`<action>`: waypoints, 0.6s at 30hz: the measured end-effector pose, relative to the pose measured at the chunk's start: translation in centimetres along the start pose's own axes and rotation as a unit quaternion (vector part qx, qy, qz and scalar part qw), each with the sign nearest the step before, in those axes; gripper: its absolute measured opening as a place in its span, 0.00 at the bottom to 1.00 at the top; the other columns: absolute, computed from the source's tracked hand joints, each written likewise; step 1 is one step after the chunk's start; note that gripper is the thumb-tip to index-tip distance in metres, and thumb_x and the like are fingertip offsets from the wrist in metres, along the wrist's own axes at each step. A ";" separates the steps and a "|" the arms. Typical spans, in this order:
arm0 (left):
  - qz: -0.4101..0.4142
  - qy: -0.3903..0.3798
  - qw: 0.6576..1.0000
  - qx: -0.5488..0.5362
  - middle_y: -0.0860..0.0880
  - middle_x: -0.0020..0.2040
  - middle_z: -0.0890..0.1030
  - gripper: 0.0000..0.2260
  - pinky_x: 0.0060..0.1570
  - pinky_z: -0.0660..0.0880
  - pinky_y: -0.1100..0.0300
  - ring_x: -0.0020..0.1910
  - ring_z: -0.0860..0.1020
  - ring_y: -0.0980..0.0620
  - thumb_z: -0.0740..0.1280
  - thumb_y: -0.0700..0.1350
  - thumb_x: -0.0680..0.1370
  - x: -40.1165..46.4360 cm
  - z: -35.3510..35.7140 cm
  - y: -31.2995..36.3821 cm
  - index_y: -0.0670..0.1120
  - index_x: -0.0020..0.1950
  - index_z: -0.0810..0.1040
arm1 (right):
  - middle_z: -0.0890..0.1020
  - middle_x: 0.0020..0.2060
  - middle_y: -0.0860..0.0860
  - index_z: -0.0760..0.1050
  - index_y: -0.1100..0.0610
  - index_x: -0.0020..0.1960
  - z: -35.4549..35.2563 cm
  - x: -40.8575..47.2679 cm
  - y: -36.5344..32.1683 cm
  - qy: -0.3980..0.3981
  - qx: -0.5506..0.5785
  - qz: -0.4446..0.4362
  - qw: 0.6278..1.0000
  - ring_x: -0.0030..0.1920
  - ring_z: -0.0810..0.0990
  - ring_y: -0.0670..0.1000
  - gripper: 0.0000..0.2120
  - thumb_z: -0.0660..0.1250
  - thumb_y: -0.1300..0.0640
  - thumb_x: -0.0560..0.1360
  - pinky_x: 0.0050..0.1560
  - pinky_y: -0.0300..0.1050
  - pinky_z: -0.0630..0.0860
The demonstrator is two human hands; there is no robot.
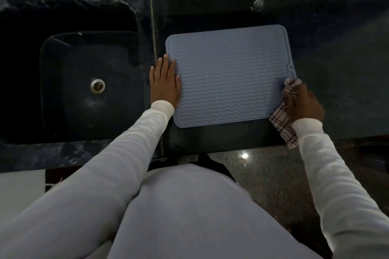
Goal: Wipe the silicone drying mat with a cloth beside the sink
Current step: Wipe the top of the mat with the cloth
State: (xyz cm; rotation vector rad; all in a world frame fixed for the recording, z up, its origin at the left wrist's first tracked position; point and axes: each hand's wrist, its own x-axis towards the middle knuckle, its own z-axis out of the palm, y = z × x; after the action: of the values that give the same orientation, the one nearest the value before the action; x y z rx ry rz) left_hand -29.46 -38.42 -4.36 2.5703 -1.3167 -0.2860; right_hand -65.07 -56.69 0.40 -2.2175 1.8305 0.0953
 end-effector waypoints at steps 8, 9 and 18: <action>-0.002 0.004 1.000 0.004 0.46 0.81 0.53 0.23 0.77 0.47 0.46 0.79 0.50 0.46 0.48 0.51 0.84 0.0 -0.1 0.0 0.47 0.80 0.56 | 0.76 0.58 0.62 0.59 0.46 0.72 -0.9 0.1 -0.3 -0.007 -0.008 0.026 1.000 0.53 0.78 0.67 0.22 0.57 0.44 0.79 0.53 0.61 0.73; -0.001 0.002 1.000 0.005 0.46 0.81 0.53 0.24 0.77 0.47 0.46 0.79 0.50 0.46 0.48 0.51 0.84 0.0 0.0 0.0 0.47 0.80 0.56 | 0.76 0.58 0.62 0.60 0.48 0.71 -1.2 0.1 -0.6 -0.011 -0.009 0.026 1.000 0.54 0.78 0.67 0.22 0.57 0.44 0.79 0.54 0.60 0.74; 0.000 0.004 1.000 -0.007 0.45 0.80 0.53 0.23 0.77 0.46 0.46 0.79 0.51 0.46 0.48 0.50 0.84 0.0 0.1 -0.1 0.46 0.79 0.57 | 0.79 0.59 0.53 0.69 0.49 0.65 -1.8 -4.5 -13.1 -0.044 0.105 -0.111 0.987 0.56 0.79 0.57 0.19 0.66 0.48 0.76 0.51 0.44 0.71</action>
State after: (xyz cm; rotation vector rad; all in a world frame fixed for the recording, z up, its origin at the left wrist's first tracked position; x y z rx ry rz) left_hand -29.41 -38.40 -4.45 2.5580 -1.3071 -0.2829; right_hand -53.44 -50.55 5.19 -2.2127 1.4642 -0.0400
